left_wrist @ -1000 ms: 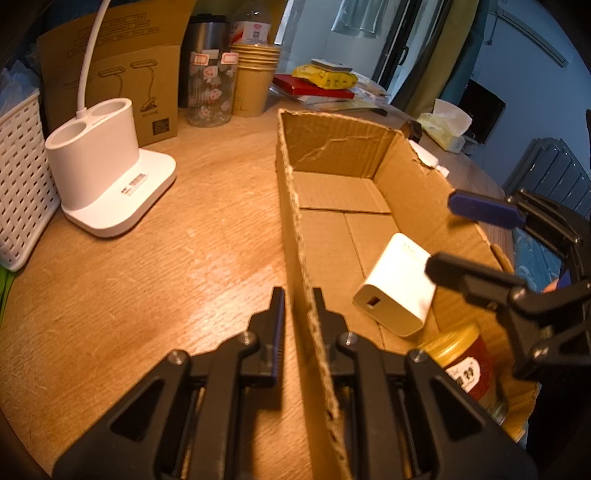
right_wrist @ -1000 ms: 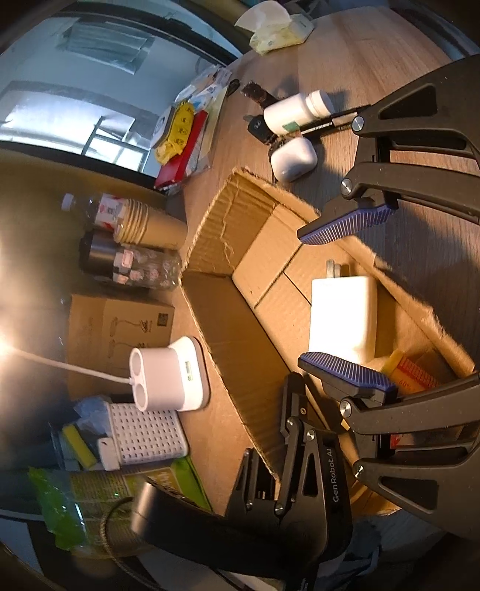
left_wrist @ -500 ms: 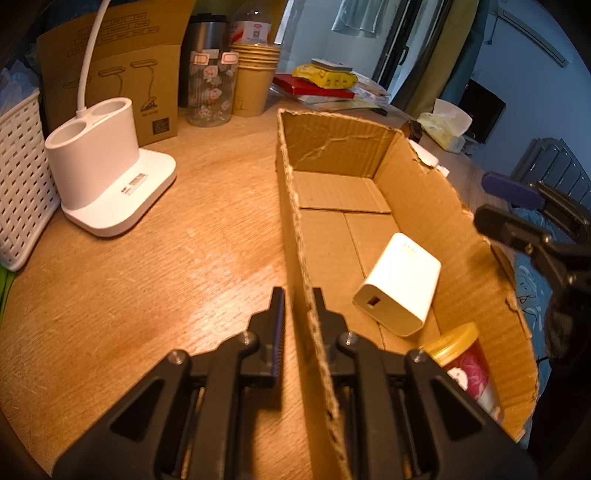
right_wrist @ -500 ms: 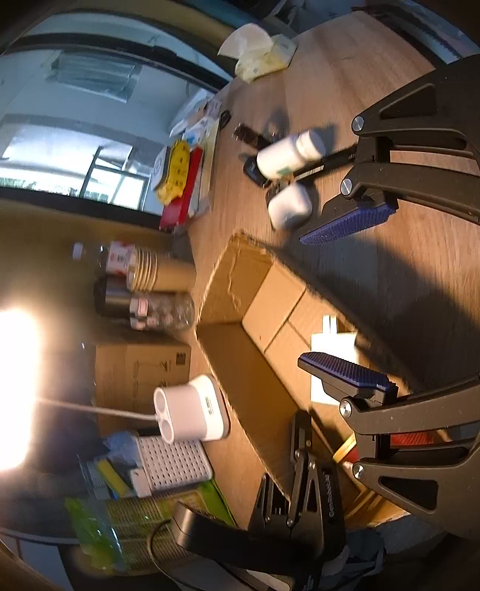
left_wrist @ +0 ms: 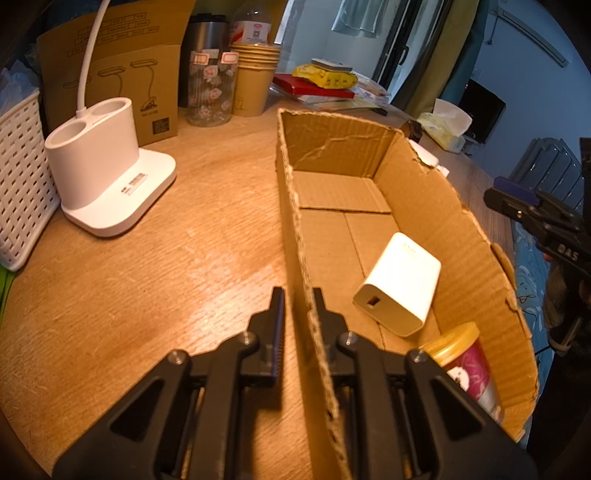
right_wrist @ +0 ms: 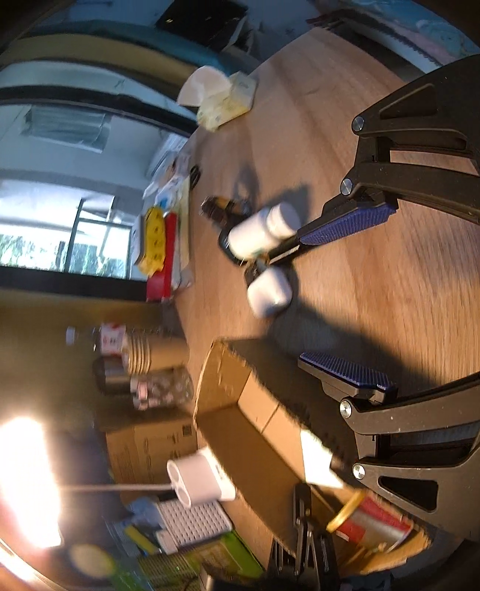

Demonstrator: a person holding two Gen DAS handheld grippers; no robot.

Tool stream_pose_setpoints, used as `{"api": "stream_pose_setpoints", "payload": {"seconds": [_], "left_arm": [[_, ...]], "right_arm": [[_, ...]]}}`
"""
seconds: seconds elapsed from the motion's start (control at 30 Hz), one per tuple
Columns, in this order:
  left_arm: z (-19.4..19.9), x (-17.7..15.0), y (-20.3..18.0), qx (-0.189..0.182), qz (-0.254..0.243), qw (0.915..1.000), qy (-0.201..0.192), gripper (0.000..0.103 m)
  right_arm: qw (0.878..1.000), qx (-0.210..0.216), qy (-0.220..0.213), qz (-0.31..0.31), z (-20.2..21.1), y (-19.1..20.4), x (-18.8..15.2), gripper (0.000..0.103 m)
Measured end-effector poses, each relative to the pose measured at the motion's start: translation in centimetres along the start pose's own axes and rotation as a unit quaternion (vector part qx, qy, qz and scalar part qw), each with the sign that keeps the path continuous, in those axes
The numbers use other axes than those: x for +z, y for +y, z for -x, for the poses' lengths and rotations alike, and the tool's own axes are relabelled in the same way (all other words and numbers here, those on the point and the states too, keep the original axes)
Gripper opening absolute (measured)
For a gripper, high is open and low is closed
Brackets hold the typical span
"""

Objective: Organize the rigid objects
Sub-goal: 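Move the right tool back to the black flashlight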

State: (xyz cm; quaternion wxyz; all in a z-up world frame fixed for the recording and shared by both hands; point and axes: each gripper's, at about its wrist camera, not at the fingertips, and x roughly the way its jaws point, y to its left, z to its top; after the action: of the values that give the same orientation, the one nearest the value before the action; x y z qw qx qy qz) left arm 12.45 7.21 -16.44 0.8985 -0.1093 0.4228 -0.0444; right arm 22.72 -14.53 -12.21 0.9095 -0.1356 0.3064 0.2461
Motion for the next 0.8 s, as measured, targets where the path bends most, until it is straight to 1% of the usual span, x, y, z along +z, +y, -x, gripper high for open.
{"api": "stream_pose_setpoints", "payload": {"seconds": [0.23,0.8], "left_arm": [[0.0,0.0,0.0,0.000,0.000,1.0000,0.000,0.015],[0.0,-0.1,-0.1,0.000,-0.001,1.0000,0.001,0.015]], "right_arm": [[0.999,-0.018,0.019,-0.018,-2.5,-2.4,-1.0,0.064],[0.998,-0.032,0.050,-0.024,-7.4,-4.9,-1.0,0.064]]}}
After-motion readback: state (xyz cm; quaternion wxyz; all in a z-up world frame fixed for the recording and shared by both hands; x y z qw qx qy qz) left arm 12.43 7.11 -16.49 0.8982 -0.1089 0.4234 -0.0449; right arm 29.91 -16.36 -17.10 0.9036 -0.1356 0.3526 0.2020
